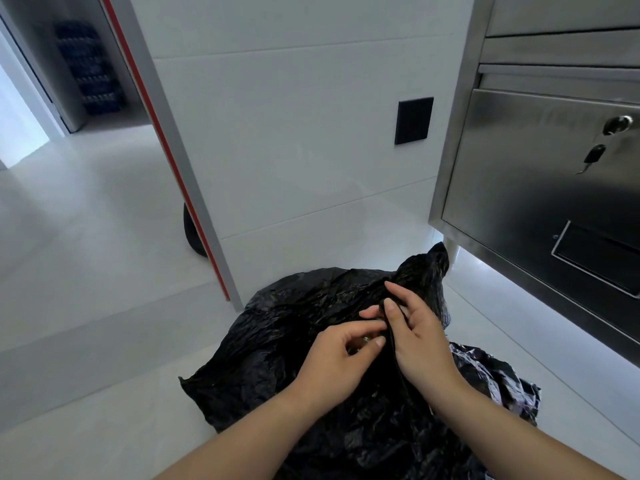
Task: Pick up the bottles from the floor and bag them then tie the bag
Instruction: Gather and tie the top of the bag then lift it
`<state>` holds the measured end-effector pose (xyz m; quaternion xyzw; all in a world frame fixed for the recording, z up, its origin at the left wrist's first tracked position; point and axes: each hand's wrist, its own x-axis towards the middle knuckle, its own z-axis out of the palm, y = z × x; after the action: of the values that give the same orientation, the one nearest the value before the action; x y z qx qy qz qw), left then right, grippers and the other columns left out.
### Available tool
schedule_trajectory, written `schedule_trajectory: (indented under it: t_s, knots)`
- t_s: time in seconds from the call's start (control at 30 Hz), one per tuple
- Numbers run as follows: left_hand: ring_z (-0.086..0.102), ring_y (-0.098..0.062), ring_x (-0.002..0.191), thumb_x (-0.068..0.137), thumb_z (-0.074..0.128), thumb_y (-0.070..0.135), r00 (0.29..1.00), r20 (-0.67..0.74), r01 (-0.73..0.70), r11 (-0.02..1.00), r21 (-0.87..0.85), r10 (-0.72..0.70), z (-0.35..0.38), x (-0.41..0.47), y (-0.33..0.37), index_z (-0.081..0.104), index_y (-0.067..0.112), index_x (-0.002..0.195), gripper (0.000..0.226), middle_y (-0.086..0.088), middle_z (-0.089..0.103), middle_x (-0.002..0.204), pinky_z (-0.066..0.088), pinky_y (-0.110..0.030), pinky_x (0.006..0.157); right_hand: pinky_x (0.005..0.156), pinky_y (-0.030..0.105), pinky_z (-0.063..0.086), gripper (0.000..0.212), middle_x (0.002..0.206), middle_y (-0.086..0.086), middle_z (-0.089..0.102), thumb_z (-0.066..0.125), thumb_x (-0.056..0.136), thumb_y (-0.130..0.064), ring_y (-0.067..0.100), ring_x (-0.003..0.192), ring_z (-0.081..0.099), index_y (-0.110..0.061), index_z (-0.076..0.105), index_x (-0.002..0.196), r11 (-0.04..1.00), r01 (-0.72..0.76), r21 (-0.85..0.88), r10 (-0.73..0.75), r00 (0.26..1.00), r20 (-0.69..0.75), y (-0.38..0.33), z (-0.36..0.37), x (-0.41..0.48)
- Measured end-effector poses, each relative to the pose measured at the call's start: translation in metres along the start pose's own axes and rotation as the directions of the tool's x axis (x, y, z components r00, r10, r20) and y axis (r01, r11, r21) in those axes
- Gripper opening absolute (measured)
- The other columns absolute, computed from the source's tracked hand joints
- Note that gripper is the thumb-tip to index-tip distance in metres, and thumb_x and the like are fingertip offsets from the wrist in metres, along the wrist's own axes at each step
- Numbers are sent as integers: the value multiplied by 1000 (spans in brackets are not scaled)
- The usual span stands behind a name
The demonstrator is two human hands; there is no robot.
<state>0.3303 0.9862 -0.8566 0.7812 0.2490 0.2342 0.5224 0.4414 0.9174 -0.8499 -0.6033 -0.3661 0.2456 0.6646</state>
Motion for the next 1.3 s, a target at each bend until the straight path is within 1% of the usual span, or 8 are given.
schedule_trajectory:
  t_s: [0.2,0.43,0.53,0.73,0.83,0.9,1.1,1.3]
  knots:
    - [65,-10,87,87,62,27,999,-25,41,998,41,-40,-22,-4,-15,68,38,103,20,11,71,96,53,-29,84,70,15,50,18,62,-7,63,41,98,-14,8,68,67,-26,53,103,997,71,-31,-73,996,-54,8,-8,4]
    - [63,-1,85,87,63,27,989,-136,86,982,168,-63,-72,-5,-36,65,38,101,18,14,69,92,49,-17,79,70,22,48,23,58,-14,45,33,99,-27,-2,54,47,-34,55,98,997,-10,-73,18,993,112,26,13,8]
    - [61,-5,99,86,65,26,973,-228,84,951,299,-14,-92,-1,-52,64,34,103,19,12,67,103,48,-26,91,76,18,50,25,60,-16,49,32,98,-33,2,69,60,-42,55,98,992,-16,-126,37,986,163,32,18,2]
    - [28,-27,139,80,66,42,970,-242,176,666,725,8,-108,14,-84,50,31,131,54,-6,34,149,25,-46,113,80,8,47,25,81,28,51,33,98,-30,22,93,59,-39,56,102,985,-62,-163,84,988,133,36,13,-4]
    - [18,-29,143,81,62,50,942,-241,334,568,753,-234,-104,12,-97,24,43,142,72,-1,16,157,21,-62,109,73,19,53,25,61,-2,50,33,97,-35,16,62,58,-46,55,100,974,-50,-220,81,988,134,37,7,-6]
    - [34,-26,135,84,59,49,923,-208,367,575,731,-325,-102,8,-104,20,46,141,69,1,32,150,27,-63,105,68,30,52,24,54,-13,45,31,97,-38,8,56,49,-46,53,102,962,-45,-268,83,988,133,40,2,-6]
    - [58,-15,112,88,56,42,981,-190,168,715,679,-50,-99,5,-94,55,38,123,35,7,63,121,48,-31,89,59,15,45,29,60,-7,46,31,99,-33,5,58,49,-47,56,98,972,-22,-236,41,996,74,35,-16,0]
    - [61,-12,100,89,57,35,952,-264,36,800,598,155,-91,15,-42,66,29,105,19,9,68,105,41,-21,79,65,28,46,27,57,-15,46,30,101,-28,6,60,48,-39,55,104,939,80,-335,-87,996,-5,-11,-48,16]
